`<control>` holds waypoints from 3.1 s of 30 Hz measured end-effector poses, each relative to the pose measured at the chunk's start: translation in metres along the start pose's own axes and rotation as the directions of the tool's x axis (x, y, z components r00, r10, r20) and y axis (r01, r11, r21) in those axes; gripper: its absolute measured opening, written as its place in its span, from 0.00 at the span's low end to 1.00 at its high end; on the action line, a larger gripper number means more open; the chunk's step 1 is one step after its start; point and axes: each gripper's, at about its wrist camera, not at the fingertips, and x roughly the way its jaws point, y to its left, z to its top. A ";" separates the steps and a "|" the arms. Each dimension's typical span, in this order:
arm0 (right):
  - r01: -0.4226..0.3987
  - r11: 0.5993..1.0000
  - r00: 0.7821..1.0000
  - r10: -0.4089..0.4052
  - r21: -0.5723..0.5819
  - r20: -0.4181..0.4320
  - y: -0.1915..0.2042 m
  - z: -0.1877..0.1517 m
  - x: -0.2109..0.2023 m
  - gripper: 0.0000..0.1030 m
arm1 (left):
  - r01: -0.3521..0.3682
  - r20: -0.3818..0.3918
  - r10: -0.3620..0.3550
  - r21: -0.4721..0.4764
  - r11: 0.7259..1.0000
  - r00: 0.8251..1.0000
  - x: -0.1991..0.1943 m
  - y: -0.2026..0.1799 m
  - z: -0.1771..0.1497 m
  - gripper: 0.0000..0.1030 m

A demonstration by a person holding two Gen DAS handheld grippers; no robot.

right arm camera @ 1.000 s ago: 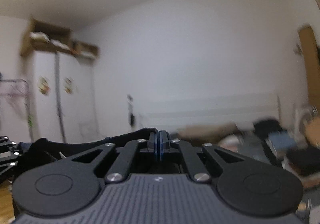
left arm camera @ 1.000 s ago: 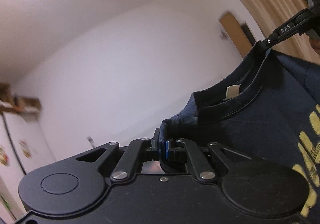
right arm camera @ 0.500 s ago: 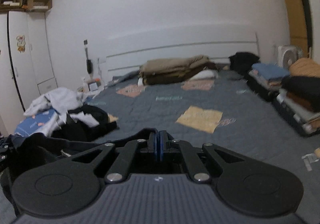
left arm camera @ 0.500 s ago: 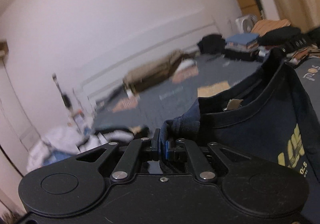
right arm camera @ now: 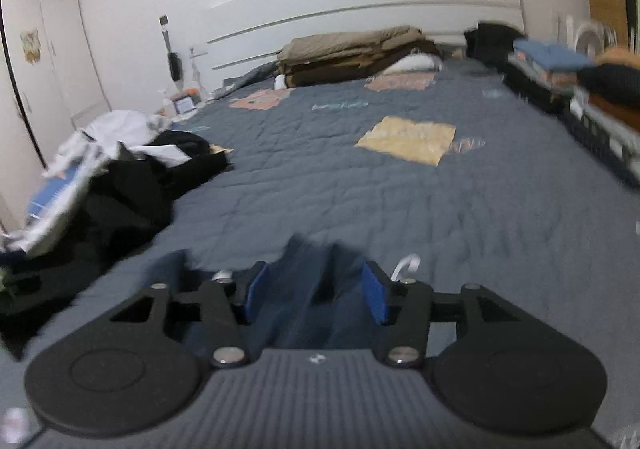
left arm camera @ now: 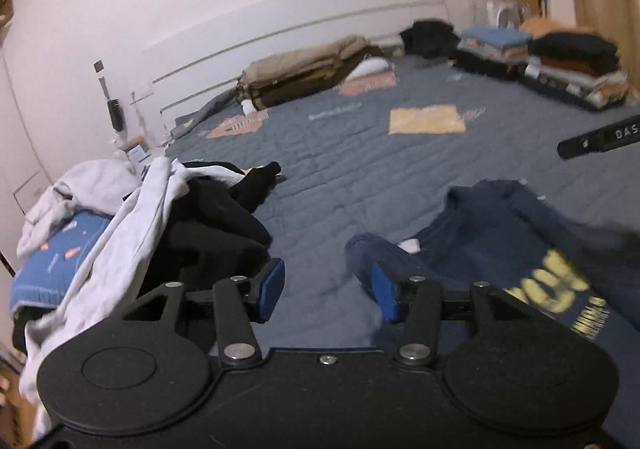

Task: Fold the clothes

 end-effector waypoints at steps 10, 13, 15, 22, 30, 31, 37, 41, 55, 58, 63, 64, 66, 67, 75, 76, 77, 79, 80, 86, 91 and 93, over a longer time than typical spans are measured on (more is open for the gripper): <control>-0.130 0.982 0.991 0.126 0.136 0.033 0.040 -0.093 -0.110 0.56 | 0.115 0.027 -0.115 0.019 0.993 0.993 -0.074 -0.074 -0.090 0.57; -0.158 0.977 0.987 0.156 0.142 0.026 0.050 -0.108 -0.123 0.57 | 0.133 -0.008 -0.133 0.092 0.987 0.991 -0.063 -0.102 -0.110 0.57; -0.165 0.976 0.986 0.164 0.142 0.021 0.055 -0.115 -0.127 0.58 | 0.123 -0.026 -0.120 0.129 0.984 0.992 -0.056 -0.115 -0.121 0.57; -0.193 0.964 0.981 0.195 0.184 0.006 0.049 -0.126 -0.118 0.59 | 0.098 -0.046 -0.093 0.112 0.989 0.995 -0.029 -0.127 -0.141 0.57; -0.203 0.963 0.978 0.208 0.177 -0.011 0.054 -0.133 -0.105 0.59 | 0.093 -0.012 -0.093 0.062 0.994 0.996 -0.008 -0.112 -0.141 0.06; -0.200 0.964 0.979 0.206 0.174 -0.016 0.055 -0.134 -0.104 0.59 | 0.068 0.010 -0.068 0.024 0.997 0.998 -0.009 -0.100 -0.136 0.06; -0.186 0.968 0.980 0.195 0.169 -0.033 0.054 -0.138 -0.099 0.59 | -0.258 0.144 0.311 -0.297 0.919 0.940 -0.038 -0.003 -0.126 0.04; -0.170 0.971 0.984 0.177 0.168 -0.032 0.051 -0.139 -0.097 0.59 | -0.489 0.066 0.576 -0.455 0.744 0.815 -0.047 0.055 -0.140 0.05; 0.050 0.973 0.999 -0.047 0.226 -0.015 -0.028 -0.118 -0.101 0.60 | -0.006 0.059 0.054 -0.615 0.789 0.997 -0.068 0.046 -0.152 0.44; 0.105 0.942 0.994 -0.104 0.319 -0.020 -0.066 -0.117 -0.101 0.60 | 0.171 0.124 -0.122 -0.553 0.815 0.985 -0.075 0.008 -0.144 0.50; 0.110 0.912 0.994 -0.099 0.396 -0.047 -0.099 -0.126 -0.086 0.60 | 0.314 0.146 -0.278 -0.419 0.852 0.949 -0.088 -0.051 -0.139 0.59; 0.115 0.913 0.993 -0.101 0.391 -0.057 -0.103 -0.129 -0.080 0.60 | 0.326 0.146 -0.292 -0.397 0.858 0.945 -0.090 -0.060 -0.140 0.60; 0.097 0.905 0.994 -0.071 0.414 -0.078 -0.106 -0.135 -0.070 0.60 | 0.355 0.152 -0.322 -0.350 0.867 0.935 -0.093 -0.075 -0.142 0.60; 0.075 0.895 0.995 -0.040 0.440 -0.090 -0.108 -0.139 -0.064 0.61 | 0.374 0.156 -0.341 -0.326 0.868 0.927 -0.095 -0.082 -0.142 0.60; 0.013 0.834 0.995 0.044 0.551 -0.091 -0.111 -0.149 -0.039 0.56 | 0.401 0.143 -0.376 -0.258 0.879 0.915 -0.090 -0.107 -0.141 0.60; 0.016 0.817 0.997 0.032 0.577 -0.073 -0.114 -0.150 -0.039 0.47 | 0.395 0.144 -0.369 -0.253 0.883 0.918 -0.090 -0.108 -0.141 0.60; 0.014 0.813 0.998 0.028 0.582 -0.064 -0.117 -0.147 -0.038 0.20 | 0.393 0.146 -0.367 -0.250 0.885 0.919 -0.089 -0.108 -0.141 0.60; 0.011 0.806 0.999 0.019 0.592 -0.045 -0.122 -0.142 -0.036 0.06 | 0.391 0.147 -0.365 -0.247 0.887 0.920 -0.089 -0.108 -0.139 0.60; 0.020 0.816 1.000 -0.006 0.578 -0.027 -0.124 -0.135 -0.038 0.05 | 0.389 0.148 -0.362 -0.247 0.888 0.920 -0.089 -0.108 -0.139 0.60; 0.083 0.880 0.982 -0.153 0.468 0.114 -0.143 -0.087 -0.058 0.04 | 0.375 0.140 -0.349 -0.251 0.892 0.926 -0.083 -0.105 -0.138 0.60; 0.249 0.911 0.925 -0.324 0.329 0.196 -0.161 -0.037 -0.052 0.03 | 0.351 0.128 -0.328 -0.262 0.899 0.936 -0.073 -0.102 -0.138 0.61; 0.314 0.911 0.911 -0.369 0.267 0.187 -0.171 -0.020 -0.038 0.03 | 0.347 0.119 -0.326 -0.272 0.898 0.938 -0.069 -0.100 -0.137 0.60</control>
